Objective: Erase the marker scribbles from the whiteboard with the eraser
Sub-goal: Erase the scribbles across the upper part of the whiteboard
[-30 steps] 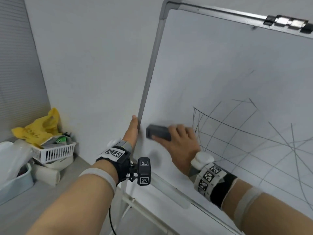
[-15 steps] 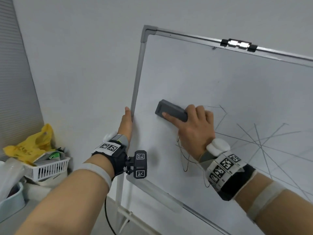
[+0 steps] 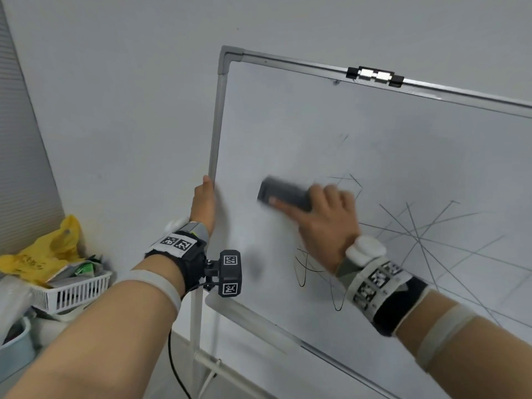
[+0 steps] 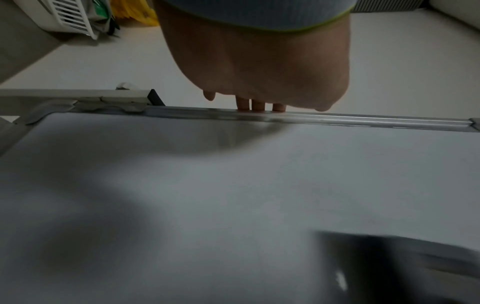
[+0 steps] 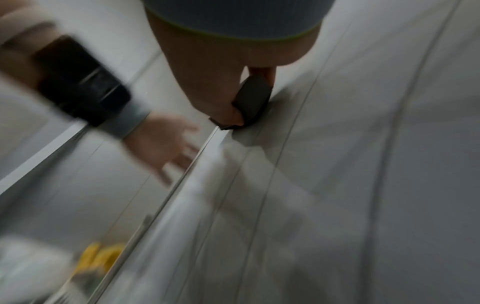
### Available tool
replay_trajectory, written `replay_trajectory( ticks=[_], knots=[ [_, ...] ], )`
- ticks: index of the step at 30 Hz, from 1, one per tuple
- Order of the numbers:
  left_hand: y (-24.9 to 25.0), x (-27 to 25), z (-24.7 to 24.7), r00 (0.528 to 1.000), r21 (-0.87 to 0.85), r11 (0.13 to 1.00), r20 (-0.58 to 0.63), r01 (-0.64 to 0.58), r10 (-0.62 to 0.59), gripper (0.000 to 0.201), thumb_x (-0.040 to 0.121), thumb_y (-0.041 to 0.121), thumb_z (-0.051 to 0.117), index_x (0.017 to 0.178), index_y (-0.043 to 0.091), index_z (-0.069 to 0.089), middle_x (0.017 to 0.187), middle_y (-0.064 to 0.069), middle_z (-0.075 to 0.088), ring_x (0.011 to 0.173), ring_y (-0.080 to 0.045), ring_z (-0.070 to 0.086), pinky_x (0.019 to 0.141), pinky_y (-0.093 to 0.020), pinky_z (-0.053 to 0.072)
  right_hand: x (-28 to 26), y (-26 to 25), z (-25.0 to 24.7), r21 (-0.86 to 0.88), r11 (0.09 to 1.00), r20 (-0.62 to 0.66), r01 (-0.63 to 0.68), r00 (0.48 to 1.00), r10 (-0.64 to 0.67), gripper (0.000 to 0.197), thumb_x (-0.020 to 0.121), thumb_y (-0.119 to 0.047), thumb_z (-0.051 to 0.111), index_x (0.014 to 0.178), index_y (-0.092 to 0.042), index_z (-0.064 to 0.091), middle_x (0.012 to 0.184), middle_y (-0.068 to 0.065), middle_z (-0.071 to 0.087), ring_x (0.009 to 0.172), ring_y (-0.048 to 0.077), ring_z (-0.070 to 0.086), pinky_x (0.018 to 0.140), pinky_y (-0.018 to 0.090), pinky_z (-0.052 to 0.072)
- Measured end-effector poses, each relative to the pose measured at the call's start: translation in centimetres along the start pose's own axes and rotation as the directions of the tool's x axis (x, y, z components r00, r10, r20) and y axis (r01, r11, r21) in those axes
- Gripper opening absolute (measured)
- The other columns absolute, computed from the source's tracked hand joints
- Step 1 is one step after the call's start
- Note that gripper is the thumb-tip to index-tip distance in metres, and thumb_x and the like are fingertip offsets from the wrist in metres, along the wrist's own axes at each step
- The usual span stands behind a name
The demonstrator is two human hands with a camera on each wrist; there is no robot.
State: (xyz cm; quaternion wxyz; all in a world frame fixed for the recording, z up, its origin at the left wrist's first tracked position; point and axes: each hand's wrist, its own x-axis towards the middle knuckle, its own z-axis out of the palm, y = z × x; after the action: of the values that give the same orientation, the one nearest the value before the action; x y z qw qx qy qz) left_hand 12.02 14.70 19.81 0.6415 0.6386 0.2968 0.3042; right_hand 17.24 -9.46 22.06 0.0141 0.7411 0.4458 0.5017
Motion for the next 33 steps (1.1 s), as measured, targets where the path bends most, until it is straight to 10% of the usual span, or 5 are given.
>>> replay_trajectory(
  ticks=[4, 13, 22, 28, 33],
  knots=[
    [0.4, -0.6, 0.2, 1.000, 0.013, 1.000, 0.002, 0.028, -0.028, 0.066, 0.104, 0.056, 0.017, 0.156, 0.016, 0.027, 0.161, -0.008, 0.032, 0.148, -0.026, 0.029, 0.118, -0.037, 0.019, 2.4, 2.7, -2.7, -0.013, 0.974, -0.168, -0.227, 0.961, 0.221, 0.075, 0.077, -0.007, 0.055, 0.143, -0.042, 0.053, 0.101, 0.013, 0.050, 0.091, 0.030, 0.043, 0.082, 0.043, 0.030],
    [-0.1, -0.8, 0.4, 0.999, 0.001, 0.999, 0.011, 0.043, -0.043, 0.066, 0.101, 0.058, 0.020, 0.156, 0.021, 0.029, 0.162, -0.007, 0.032, 0.149, -0.029, 0.029, 0.122, -0.047, 0.020, -13.3, -2.1, 2.2, 0.054, 0.899, 0.411, 0.434, 0.811, -0.416, 0.073, 0.066, -0.021, 0.082, 0.132, -0.040, 0.057, 0.116, 0.008, 0.052, 0.102, 0.032, 0.051, 0.089, 0.043, 0.040],
    [-2.3, -4.6, 2.1, 0.989, -0.066, 0.995, -0.124, 0.070, -0.078, 0.057, 0.099, 0.054, 0.034, 0.130, 0.010, 0.053, 0.132, -0.011, 0.057, 0.118, -0.033, 0.054, 0.104, -0.043, 0.039, 0.5, 6.4, -3.6, -0.020, 0.971, -0.092, -0.238, 0.968, 0.235, 0.079, 0.074, -0.007, 0.057, 0.144, -0.042, 0.050, 0.105, 0.012, 0.047, 0.093, 0.029, 0.042, 0.082, 0.042, 0.028],
    [-4.2, -10.0, 4.1, 0.994, 0.004, 0.996, -0.059, 0.091, -0.091, 0.061, 0.080, 0.076, 0.049, 0.112, 0.023, 0.048, 0.117, -0.008, 0.061, 0.109, -0.025, 0.061, 0.103, -0.049, 0.048, -13.0, 2.2, 2.7, 0.110, 0.942, 0.301, 0.316, 0.893, -0.335, 0.069, 0.070, -0.015, 0.070, 0.134, -0.039, 0.059, 0.113, 0.011, 0.045, 0.096, 0.032, 0.045, 0.082, 0.044, 0.034],
    [-3.7, -14.5, 7.7, 0.956, 0.119, 0.973, 0.195, 0.199, -0.219, 0.057, 0.091, 0.064, 0.053, 0.125, 0.019, 0.041, 0.111, -0.008, 0.062, 0.097, -0.021, 0.069, 0.092, -0.044, 0.058, -15.2, 3.7, 2.4, 0.154, 0.940, 0.252, 0.304, 0.908, -0.335, 0.073, 0.067, -0.015, 0.077, 0.134, -0.036, 0.059, 0.108, 0.008, 0.051, 0.093, 0.031, 0.048, 0.081, 0.043, 0.035]
  ],
)
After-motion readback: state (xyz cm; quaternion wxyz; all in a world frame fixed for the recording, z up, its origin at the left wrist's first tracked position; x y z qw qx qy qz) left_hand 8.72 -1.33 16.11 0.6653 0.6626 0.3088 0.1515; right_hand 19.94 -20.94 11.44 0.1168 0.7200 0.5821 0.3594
